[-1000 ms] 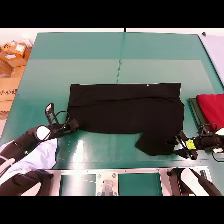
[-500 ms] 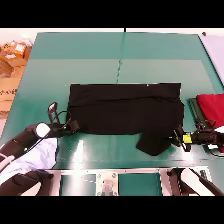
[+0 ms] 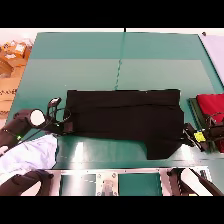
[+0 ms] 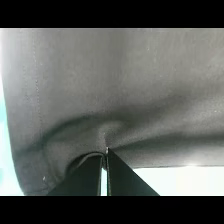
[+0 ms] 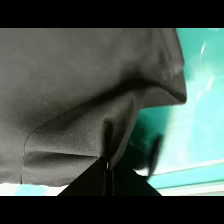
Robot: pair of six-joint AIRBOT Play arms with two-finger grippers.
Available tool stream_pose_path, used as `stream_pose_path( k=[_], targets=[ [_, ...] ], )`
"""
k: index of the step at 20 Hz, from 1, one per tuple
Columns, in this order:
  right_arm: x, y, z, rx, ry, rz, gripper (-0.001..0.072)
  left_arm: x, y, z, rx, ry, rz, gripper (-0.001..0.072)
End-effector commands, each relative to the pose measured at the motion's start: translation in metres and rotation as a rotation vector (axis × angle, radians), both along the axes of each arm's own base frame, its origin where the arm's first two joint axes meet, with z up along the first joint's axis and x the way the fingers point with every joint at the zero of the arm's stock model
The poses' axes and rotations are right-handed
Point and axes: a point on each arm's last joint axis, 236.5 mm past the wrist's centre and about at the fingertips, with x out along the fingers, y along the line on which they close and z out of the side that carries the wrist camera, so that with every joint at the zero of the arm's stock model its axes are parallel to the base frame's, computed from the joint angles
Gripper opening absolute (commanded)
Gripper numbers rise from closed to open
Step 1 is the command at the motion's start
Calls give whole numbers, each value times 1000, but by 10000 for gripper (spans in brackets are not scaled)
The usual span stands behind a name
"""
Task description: Fold the shirts.
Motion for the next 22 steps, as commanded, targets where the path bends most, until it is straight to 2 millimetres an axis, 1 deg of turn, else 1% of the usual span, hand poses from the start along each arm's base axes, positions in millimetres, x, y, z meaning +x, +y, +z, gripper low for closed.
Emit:
stream_pose_path(
  k=[1, 3, 4, 5, 7, 9, 11, 16, 18, 19, 20, 21, 22],
  targets=[
    [29, 3, 27, 32, -107, -2, 18, 9, 1, 14, 13, -26, -43, 25],
    [68, 9, 58, 83, -264, -17, 17, 38, -4, 38, 1, -134, -53, 25],
    [84, 9, 70, 86, -318, -22, 18, 53, -6, 49, -6, -183, -52, 24],
    [99, 8, 77, 82, -356, -20, 17, 66, -9, 58, -7, -213, -66, 25],
    [128, 9, 86, 88, -409, -2, 18, 92, -11, 66, 6, -252, -77, 24],
    [159, 8, 87, 110, -445, 8, 18, 121, -17, 67, 8, -283, -85, 25],
    [188, 6, 75, 135, -447, 15, 18, 149, -20, 58, 29, -278, -97, 25],
    [252, -1, 19, 192, -446, 6, 18, 208, -28, 12, 49, -239, -90, 26],
    [271, -2, -1, 222, -462, -5, 19, 231, -26, 2, 42, -254, -60, 28],
    [280, -4, -7, 233, -479, -6, 47, 241, -23, 1, 36, -267, -28, 88],
    [290, -6, -9, 240, -502, -3, 195, 248, -23, 4, 31, -289, -18, 450],
    [297, -14, -7, 227, -528, 9, 330, 257, -18, 12, 27, -311, 13, 695],
    [305, -25, 3, 207, -569, 26, 371, 266, -10, 25, 24, -328, 39, 699]
  ],
)
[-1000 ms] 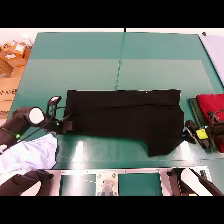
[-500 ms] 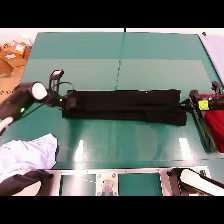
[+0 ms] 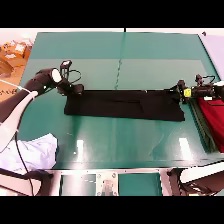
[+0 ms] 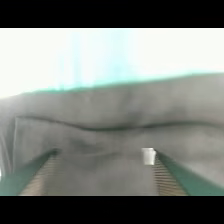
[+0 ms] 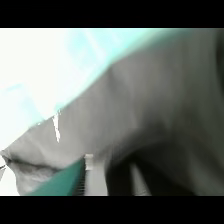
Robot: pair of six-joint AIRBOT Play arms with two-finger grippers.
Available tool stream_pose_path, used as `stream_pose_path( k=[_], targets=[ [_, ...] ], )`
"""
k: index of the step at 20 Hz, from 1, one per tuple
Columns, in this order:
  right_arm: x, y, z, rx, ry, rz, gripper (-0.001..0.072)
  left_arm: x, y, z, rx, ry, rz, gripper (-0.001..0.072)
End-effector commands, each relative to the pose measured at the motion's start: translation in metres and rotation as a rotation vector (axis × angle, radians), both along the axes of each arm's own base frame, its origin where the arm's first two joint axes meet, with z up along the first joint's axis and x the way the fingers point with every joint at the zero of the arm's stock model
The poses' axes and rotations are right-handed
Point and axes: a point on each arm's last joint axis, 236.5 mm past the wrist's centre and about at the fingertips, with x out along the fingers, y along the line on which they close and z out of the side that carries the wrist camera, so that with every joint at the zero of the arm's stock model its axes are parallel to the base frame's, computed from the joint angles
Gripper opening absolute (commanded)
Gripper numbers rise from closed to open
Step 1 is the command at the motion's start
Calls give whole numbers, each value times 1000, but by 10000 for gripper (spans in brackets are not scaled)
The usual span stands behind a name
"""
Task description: Fold the shirts.
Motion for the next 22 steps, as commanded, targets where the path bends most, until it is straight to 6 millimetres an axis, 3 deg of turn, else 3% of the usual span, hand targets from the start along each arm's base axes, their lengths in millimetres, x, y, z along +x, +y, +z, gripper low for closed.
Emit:
stream_pose_path(
  k=[1, 2, 3, 4, 6, 8, 9, 10, 14, 17, 20, 22],
  targets=[
    [30, -26, 13, -29, -126, 28, 372, 34, 21, 24, -16, -56, 74, 699],
    [28, -40, 24, -51, -147, 52, 391, 39, 37, 38, -9, -53, 91, 698],
    [20, -56, 28, -81, -135, 73, 528, 41, 54, 50, -4, -40, 117, 698],
    [7, -71, 26, -114, -105, 97, 595, 41, 69, 58, -10, -24, 152, 698],
    [-16, -91, 16, -168, -74, 159, 601, 35, 88, 64, -24, 20, 184, 699],
    [-33, -101, 0, -215, -47, 213, 611, 25, 92, 61, -29, 67, 187, 699],
    [-37, -98, -6, -214, -49, 237, 687, 22, 91, 60, -29, 79, 183, 699],
    [-40, -94, -14, -206, -44, 256, 703, 22, 87, 61, -42, 82, 181, 699],
    [-48, -75, -43, -123, -11, 323, 703, 20, 79, 62, -77, 92, 173, 698],
    [-45, -50, -33, 3, -110, 392, 704, 14, 78, 60, -72, 116, 161, 698],
    [-36, -35, -12, 74, -216, 408, 704, 13, 77, 60, -70, 116, 143, 698],
    [-37, -27, -9, 93, -222, 430, 704, 13, 77, 60, -70, 116, 143, 698]
  ],
)
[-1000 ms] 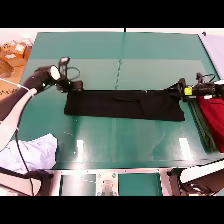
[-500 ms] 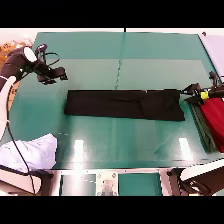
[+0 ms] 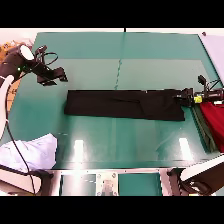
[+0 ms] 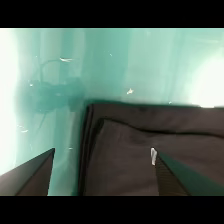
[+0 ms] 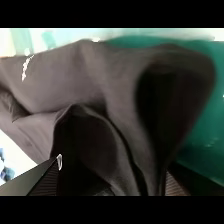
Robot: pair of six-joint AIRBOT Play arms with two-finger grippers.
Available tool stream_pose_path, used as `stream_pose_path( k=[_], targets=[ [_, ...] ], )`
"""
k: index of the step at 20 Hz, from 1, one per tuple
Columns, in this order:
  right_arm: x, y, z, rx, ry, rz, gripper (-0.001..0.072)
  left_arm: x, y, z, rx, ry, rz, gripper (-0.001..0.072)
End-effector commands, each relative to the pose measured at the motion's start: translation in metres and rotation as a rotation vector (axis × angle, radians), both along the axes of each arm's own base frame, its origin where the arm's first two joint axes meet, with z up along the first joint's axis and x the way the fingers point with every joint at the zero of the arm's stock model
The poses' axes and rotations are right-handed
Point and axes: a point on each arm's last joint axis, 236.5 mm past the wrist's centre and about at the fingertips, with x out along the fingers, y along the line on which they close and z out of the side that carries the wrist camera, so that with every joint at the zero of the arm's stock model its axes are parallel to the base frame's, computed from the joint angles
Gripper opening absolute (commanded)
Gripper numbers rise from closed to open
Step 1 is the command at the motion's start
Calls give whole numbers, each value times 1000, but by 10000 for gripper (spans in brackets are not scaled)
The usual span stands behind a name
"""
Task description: Fold the shirts.
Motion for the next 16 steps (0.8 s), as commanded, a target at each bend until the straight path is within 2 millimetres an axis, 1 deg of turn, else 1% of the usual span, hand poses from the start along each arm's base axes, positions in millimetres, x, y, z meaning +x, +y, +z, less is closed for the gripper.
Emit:
stream_pose_path(
  k=[1, 5, 8, 9, 10, 11, 12, 13, 14, 15, 16],
  targets=[
    [3, 18, 15, 78, -57, 45, 704, -1, -1, 0, -3, 3, -9, 698],
    [9, 27, 26, 129, -79, 42, 704, -2, -1, 0, -3, 6, -11, 698],
    [8, 27, 26, 130, -78, 44, 702, -2, -1, 0, -3, 6, -11, 698],
    [6, 27, 23, 117, -66, 51, 646, -2, -1, 0, -3, 6, -11, 698],
    [2, 24, 16, 87, -39, 56, 457, -2, -1, 0, -3, 6, -11, 698],
    [-2, 22, 8, 51, -19, 73, 222, -2, -2, 0, -8, 5, -10, 697],
    [-6, 20, 1, 27, 4, 84, 155, -1, -4, 1, -16, 2, -12, 687],
    [-8, 19, -3, 9, 13, 91, 41, 0, -12, 3, -34, -10, -41, 550],
    [-7, 20, -2, 8, 11, 92, 19, 1, -24, 5, -51, -27, -83, 398],
    [-6, 20, -3, 3, 8, 89, 18, 2, -40, 9, -70, -56, -139, 242],
    [-4, 20, -4, -2, 7, 86, 18, 5, -60, 13, -91, -93, -191, 153]
  ],
)
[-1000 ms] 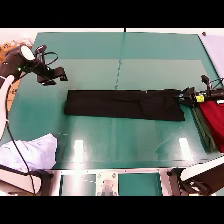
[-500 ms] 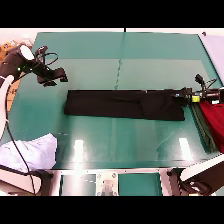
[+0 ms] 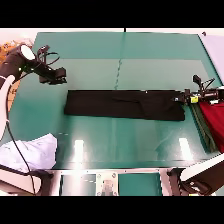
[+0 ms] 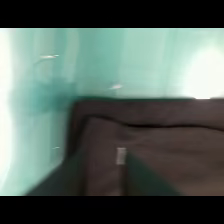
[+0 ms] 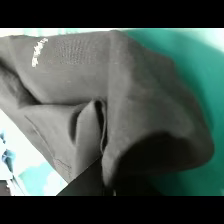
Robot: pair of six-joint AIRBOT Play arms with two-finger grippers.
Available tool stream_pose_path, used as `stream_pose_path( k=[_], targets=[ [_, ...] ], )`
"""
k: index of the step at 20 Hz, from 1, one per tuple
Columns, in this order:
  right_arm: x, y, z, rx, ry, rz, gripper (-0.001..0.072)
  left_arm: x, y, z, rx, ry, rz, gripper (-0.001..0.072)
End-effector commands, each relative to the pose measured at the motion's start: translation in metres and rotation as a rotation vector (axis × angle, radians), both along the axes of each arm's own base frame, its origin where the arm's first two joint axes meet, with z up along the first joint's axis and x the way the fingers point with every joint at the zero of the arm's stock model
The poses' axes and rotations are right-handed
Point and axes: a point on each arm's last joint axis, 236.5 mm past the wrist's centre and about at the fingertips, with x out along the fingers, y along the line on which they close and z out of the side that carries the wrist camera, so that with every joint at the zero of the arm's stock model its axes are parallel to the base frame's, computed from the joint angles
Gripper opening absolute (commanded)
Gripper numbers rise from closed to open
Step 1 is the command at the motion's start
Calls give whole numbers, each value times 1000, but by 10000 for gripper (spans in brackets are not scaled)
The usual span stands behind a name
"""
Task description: Fold the shirts.
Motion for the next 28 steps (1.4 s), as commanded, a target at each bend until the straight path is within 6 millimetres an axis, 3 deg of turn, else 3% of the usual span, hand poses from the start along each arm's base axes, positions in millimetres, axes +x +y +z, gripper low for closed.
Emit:
stream_pose_path(
  k=[1, 3, 4, 6, 10, 14, 17, 20, 23, 25, 26, 28],
  targets=[
    [0, -3, -8, -39, 15, -3, 17, 8, -53, 14, -69, -103, -139, 116],
    [1, -4, -7, -40, 24, -15, 17, 11, -101, 22, -111, -175, -210, 88],
    [2, -4, -6, -40, 29, -22, 17, 10, -127, 24, -128, -208, -252, 34],
    [4, -5, 3, -49, 16, -23, 16, 6, -176, 17, -138, -255, -323, 27],
    [5, -2, 51, -56, 12, -30, 17, -22, -261, -42, -161, -213, -424, 27],
    [-6, 37, 122, -48, 41, 7, 18, -69, -334, -90, -270, -128, -504, 27],
    [-8, 77, 179, -71, 32, -12, 18, -94, -352, -110, -266, -79, -551, 27],
    [-16, 128, 226, -52, -15, 26, 18, -97, -356, -113, -282, -62, -546, 27],
    [-19, 161, 238, -55, -18, 66, 18, -105, -356, -113, -284, -35, -566, 27],
    [-21, 177, 238, -50, -10, 83, 18, -112, -346, -102, -260, 6, -641, 27],
    [-23, 185, 241, -39, -12, 101, 18, -110, -336, -87, -249, 23, -680, 27],
    [-27, 207, 251, 0, -19, 133, 18, -89, -298, -46, -184, 17, -740, 27]
  ],
)
